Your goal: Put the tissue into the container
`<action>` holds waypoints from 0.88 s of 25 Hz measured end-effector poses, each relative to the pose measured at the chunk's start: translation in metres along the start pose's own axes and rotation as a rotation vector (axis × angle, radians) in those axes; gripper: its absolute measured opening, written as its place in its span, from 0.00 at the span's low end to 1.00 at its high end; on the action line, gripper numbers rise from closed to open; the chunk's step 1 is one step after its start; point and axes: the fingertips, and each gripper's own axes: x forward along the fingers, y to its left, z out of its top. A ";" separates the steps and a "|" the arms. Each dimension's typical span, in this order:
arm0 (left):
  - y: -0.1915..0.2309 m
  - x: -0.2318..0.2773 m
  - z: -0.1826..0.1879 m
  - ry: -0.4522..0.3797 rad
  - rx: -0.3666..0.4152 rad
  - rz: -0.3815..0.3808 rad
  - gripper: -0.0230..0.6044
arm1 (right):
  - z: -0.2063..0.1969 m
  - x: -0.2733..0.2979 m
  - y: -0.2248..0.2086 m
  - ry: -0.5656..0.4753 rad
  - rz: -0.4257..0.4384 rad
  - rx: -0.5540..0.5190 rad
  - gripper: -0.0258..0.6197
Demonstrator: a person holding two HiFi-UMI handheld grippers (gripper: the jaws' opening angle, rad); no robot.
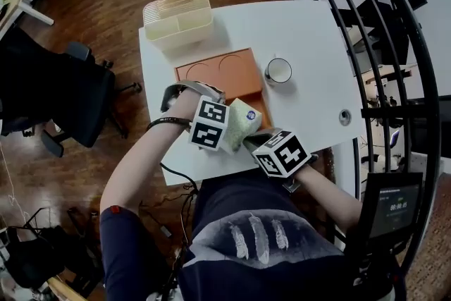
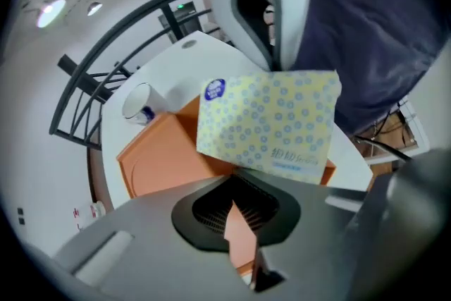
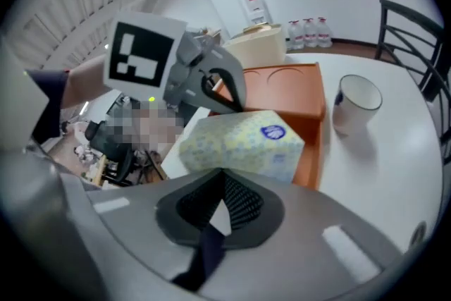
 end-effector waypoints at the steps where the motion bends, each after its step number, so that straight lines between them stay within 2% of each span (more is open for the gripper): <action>1: 0.005 -0.007 0.003 -0.035 -0.043 0.026 0.06 | -0.003 -0.001 0.009 0.011 0.041 -0.013 0.04; 2: 0.008 -0.015 0.006 -0.072 -0.088 0.048 0.06 | -0.005 0.000 0.018 0.026 0.071 -0.035 0.04; 4: 0.003 -0.034 0.010 -0.136 -0.170 0.079 0.06 | -0.005 0.008 0.027 0.048 0.079 -0.083 0.04; 10: -0.064 -0.061 0.023 -0.217 -0.358 0.091 0.06 | 0.000 0.027 0.027 0.055 0.067 -0.110 0.04; 13: -0.064 -0.054 0.026 -0.241 -0.508 0.182 0.06 | 0.004 0.020 0.023 0.030 0.056 -0.131 0.04; 15: -0.054 -0.054 0.016 -0.245 -0.637 0.266 0.06 | 0.013 0.006 0.010 -0.020 0.025 -0.126 0.04; 18: -0.047 -0.060 -0.001 -0.288 -0.823 0.317 0.06 | 0.031 -0.015 -0.019 -0.073 -0.074 -0.140 0.04; 20: -0.046 -0.063 -0.011 -0.284 -0.884 0.333 0.06 | 0.040 -0.025 -0.036 -0.083 -0.148 -0.174 0.04; 22: -0.050 -0.065 -0.016 -0.275 -0.880 0.327 0.06 | 0.047 -0.034 -0.043 -0.101 -0.186 -0.237 0.04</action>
